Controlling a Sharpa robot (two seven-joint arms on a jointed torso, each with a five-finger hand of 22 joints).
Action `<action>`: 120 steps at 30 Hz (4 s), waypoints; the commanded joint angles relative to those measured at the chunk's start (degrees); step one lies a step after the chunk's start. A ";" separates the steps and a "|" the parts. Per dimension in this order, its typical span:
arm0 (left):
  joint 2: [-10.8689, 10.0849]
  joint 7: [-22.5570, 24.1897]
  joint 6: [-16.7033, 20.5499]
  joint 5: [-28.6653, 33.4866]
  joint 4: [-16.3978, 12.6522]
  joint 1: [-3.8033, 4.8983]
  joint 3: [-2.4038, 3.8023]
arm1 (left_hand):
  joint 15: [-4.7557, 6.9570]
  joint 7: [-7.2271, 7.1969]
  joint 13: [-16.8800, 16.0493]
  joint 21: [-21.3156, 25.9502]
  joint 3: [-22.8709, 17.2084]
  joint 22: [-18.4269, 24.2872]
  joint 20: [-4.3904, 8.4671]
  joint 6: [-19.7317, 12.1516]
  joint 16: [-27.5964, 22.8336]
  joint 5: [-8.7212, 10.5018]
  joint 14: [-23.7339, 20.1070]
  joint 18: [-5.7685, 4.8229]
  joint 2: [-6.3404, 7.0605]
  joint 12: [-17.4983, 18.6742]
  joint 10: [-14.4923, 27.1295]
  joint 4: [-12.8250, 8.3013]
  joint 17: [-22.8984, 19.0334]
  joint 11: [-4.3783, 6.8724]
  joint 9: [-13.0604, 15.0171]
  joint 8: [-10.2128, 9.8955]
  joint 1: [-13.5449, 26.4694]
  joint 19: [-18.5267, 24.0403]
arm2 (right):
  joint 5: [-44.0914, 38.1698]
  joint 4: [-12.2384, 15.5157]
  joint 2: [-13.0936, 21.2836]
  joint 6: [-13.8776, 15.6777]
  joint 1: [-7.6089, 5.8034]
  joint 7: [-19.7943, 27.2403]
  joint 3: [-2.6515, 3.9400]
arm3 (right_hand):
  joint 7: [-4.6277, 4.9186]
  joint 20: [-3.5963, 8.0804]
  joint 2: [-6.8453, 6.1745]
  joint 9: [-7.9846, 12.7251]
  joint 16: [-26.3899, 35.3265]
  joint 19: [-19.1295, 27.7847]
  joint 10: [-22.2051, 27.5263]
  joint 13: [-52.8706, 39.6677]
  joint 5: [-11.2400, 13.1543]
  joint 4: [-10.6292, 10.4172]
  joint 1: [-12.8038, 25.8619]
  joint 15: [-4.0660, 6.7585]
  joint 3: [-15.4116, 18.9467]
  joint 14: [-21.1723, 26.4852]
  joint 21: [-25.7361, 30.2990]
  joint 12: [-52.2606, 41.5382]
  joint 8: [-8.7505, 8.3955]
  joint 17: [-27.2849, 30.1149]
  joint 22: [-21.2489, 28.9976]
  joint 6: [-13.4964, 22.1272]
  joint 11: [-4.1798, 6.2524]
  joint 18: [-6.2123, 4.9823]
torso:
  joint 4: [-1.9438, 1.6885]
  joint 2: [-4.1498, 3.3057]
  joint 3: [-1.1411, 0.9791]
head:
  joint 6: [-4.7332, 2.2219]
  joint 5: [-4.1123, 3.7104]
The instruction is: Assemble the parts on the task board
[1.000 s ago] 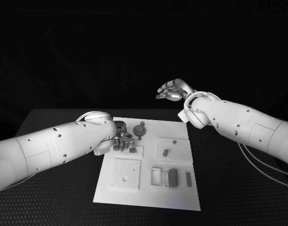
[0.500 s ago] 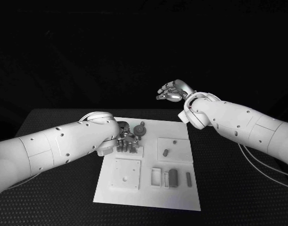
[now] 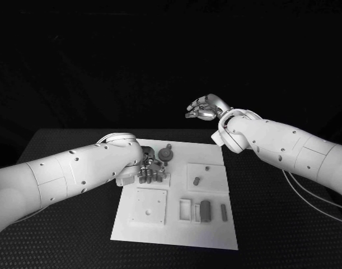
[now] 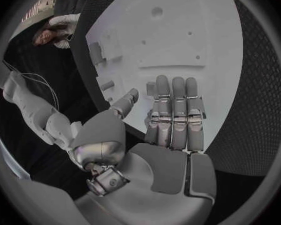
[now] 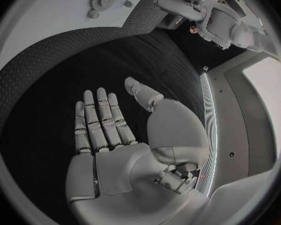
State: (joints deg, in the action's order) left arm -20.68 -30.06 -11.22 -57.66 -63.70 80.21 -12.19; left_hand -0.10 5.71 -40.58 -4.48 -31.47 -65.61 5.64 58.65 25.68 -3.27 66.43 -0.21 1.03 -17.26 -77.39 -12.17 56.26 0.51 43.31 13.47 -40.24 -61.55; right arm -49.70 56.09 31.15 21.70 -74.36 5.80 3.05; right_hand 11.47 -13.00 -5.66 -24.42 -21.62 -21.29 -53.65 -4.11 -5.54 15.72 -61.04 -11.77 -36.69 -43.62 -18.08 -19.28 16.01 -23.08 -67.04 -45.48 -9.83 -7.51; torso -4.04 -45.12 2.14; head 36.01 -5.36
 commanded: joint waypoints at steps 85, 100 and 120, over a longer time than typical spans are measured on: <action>0.42 -0.06 -0.10 -2.83 3.76 -1.35 -0.73 | 0.72 -0.71 -1.31 -0.06 -0.34 -1.63 0.50 2.38 3.95 0.47 0.38 0.60 -7.13 -3.91 -0.67 -4.40 -0.47 0.58 -1.73 0.13 -13.42 -1.82 | 0.24 0.38 0.23 -1.19 0.31 0.29 0.01 | 0.69 0.08 0.05 0.33 0.43 0.43 -0.20 0.15 0.09 -0.13 -0.17 -0.24 0.40 0.50 0.54 0.35 0.33 -0.24 -0.71 0.33 -0.43 1.02 | -0.03 0.03 0.00 | 0.40 -0.61; -0.13 -1.07 -1.58 -3.59 4.10 -1.32 -0.73 | 0.91 -0.97 -1.81 -0.07 1.06 -2.06 0.71 2.96 4.92 0.48 0.43 0.60 -6.34 -4.95 -0.69 -4.08 -0.44 0.83 -1.66 0.47 -12.07 -2.26 | 0.26 0.43 0.41 -1.23 0.35 0.32 0.01 | 0.69 0.09 0.06 0.37 0.47 0.46 -0.19 0.16 0.09 -0.19 -0.10 -0.26 0.42 0.55 0.60 0.38 0.36 -0.26 -0.81 0.34 -0.43 1.05 | -0.04 0.04 0.01 | 0.50 -0.61; -1.11 -1.52 -0.56 -4.03 3.93 -1.28 -0.67 | 1.19 -1.31 -2.30 0.20 6.38 -2.59 1.02 3.58 6.13 0.47 0.32 0.77 -4.83 -6.24 -0.47 -3.96 -0.79 1.16 -1.80 0.66 -7.48 -2.72 | 0.30 0.52 0.63 -1.22 0.43 0.32 0.01 | 0.69 0.11 0.03 0.43 0.54 0.48 -0.19 0.17 0.09 -0.24 -0.04 -0.28 0.44 0.62 0.68 0.41 0.39 -0.29 -0.93 0.36 -0.44 1.07 | -0.06 0.03 0.03 | 0.48 -0.62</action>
State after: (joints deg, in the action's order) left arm -21.22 -28.30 -11.37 -59.13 -60.40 79.48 -12.34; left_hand 0.70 4.27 -42.81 -4.26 -25.39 -68.14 6.58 61.94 31.45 -2.61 66.82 0.43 -3.68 -23.25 -78.00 -16.07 55.56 1.56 41.59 13.93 -48.30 -64.08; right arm -49.37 56.52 31.76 21.09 -73.96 5.73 3.04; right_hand 11.47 -13.00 -5.66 -24.07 -21.40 -21.29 -53.86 -4.01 -5.54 15.56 -61.04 -12.10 -36.53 -43.29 -17.64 -19.05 16.01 -23.29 -67.92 -45.49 -10.03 -7.52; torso -4.07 -45.09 2.15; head 36.45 -5.95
